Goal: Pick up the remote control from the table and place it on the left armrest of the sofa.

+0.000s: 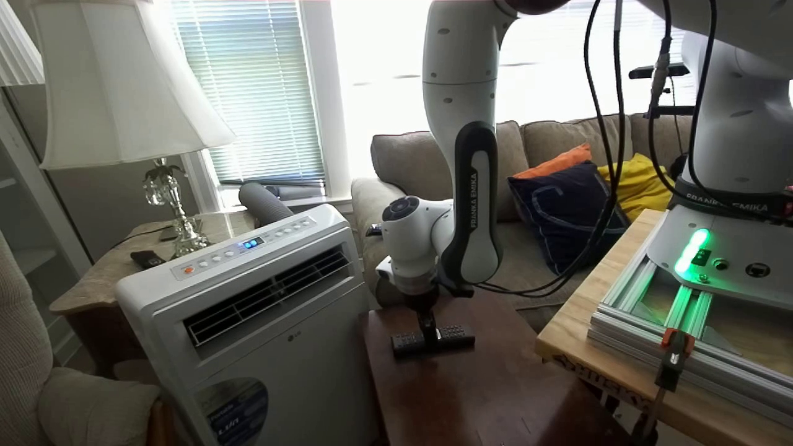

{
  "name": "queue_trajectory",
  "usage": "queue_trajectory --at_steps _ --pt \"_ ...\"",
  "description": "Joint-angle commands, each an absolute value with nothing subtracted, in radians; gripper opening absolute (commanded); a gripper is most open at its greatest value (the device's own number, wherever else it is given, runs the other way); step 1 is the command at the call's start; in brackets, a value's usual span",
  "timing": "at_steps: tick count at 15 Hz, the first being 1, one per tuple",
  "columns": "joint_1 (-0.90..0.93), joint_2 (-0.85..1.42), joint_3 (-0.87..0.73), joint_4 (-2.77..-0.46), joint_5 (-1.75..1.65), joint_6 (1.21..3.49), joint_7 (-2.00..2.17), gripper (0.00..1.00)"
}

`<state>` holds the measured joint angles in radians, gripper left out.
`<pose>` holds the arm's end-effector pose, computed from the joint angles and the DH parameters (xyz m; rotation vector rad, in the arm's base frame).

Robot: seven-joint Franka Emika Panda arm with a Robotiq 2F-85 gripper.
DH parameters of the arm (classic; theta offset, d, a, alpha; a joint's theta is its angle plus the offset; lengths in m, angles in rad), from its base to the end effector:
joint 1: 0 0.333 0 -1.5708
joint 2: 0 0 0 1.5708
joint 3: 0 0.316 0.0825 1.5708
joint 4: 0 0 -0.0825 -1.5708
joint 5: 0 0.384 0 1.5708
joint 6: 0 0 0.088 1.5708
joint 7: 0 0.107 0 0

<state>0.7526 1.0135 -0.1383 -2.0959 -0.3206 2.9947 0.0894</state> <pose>0.3887 0.2825 -0.0653 2.6613 1.2911 -0.0948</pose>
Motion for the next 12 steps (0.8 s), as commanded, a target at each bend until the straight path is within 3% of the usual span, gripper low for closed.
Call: queue_trajectory --at_steps 1,3,4,10,12 --pt "0.728 1.039 -0.114 -2.065 -0.31 2.957 0.036 1.0" --pt "0.732 1.044 -0.115 -2.064 -0.309 2.951 0.039 1.0" --pt "0.739 1.043 -0.12 -2.067 -0.304 2.956 0.052 0.81" --pt "0.746 1.045 -0.127 -2.071 -0.298 2.96 0.066 0.36" --pt "0.748 1.043 -0.128 -2.072 -0.299 2.959 0.066 0.28"
